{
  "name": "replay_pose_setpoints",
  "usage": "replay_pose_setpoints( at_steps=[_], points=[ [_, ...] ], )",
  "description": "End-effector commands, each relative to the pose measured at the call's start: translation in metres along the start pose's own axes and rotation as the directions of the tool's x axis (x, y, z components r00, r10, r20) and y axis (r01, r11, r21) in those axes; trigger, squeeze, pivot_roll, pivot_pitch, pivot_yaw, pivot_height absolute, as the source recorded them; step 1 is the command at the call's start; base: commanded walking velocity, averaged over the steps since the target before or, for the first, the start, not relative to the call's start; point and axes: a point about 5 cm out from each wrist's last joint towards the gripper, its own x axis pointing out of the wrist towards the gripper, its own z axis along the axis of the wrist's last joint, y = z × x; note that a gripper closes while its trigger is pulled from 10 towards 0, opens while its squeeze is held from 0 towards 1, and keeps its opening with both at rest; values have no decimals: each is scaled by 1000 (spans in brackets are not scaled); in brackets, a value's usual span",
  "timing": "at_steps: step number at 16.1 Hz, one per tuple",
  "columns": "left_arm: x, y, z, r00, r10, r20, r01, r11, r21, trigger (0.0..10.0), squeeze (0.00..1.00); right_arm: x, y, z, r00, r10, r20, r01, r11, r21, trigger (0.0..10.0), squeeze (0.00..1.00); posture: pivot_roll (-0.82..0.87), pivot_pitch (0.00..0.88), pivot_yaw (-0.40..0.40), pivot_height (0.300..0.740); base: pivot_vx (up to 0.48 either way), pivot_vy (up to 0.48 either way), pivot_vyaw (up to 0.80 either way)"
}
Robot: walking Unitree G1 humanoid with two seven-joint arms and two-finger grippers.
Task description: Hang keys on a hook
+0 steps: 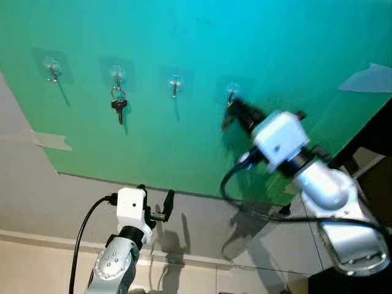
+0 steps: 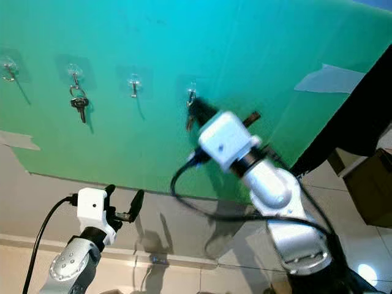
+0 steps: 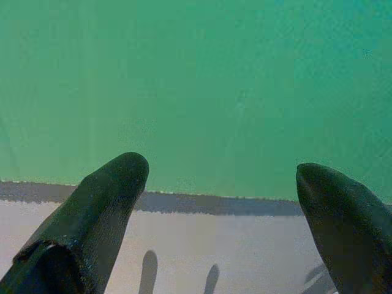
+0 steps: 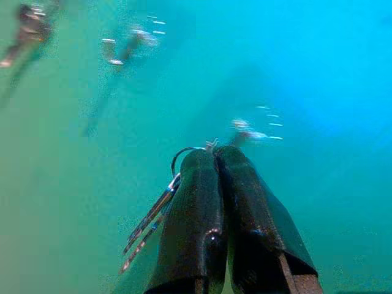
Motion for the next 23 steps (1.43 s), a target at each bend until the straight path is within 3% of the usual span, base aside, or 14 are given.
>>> replay_pose_setpoints(
  at_steps=[1,5,11,12,20,22,23],
  points=[
    [-1,-3,3,1000,-6,6,6,1000,-9,10000,0,-3,0,-1,1000,8,3,-8,999,-32,10000,0,3,0,-135,722,0,0,0],
    [-1,-4,3,1000,-9,4,9,1000,-8,10000,0,-6,0,-1,999,0,32,3,995,-96,10000,0,-2,0,-132,722,0,0,0],
    [-3,-4,1,1000,-9,-4,9,1000,-8,10000,0,-8,0,-13,999,-36,-30,36,999,-21,10000,0,1,0,-132,722,0,0,0],
    [-3,-4,1,1000,-8,-5,8,1000,-8,10000,0,-8,0,-15,999,-31,-37,31,1000,-8,10000,1000,1,0,-132,722,0,0,0],
    [-4,-4,1,1000,-7,-9,7,1000,-9,10000,0,-10,4,-19,999,-9,-51,8,1000,-21,10000,1000,4,0,-134,722,0,0,0],
    [-4,-4,1,1000,-8,-11,8,1000,-9,10000,0,-8,-1,-18,996,-63,-57,60,997,-58,10000,1000,3,0,-133,722,0,0,0],
    [-4,-3,1,1000,-8,-12,8,1000,-10,10000,0,-7,-7,-18,993,-99,-62,96,994,-49,10000,0,3,0,-131,722,0,0,0]
  ],
)
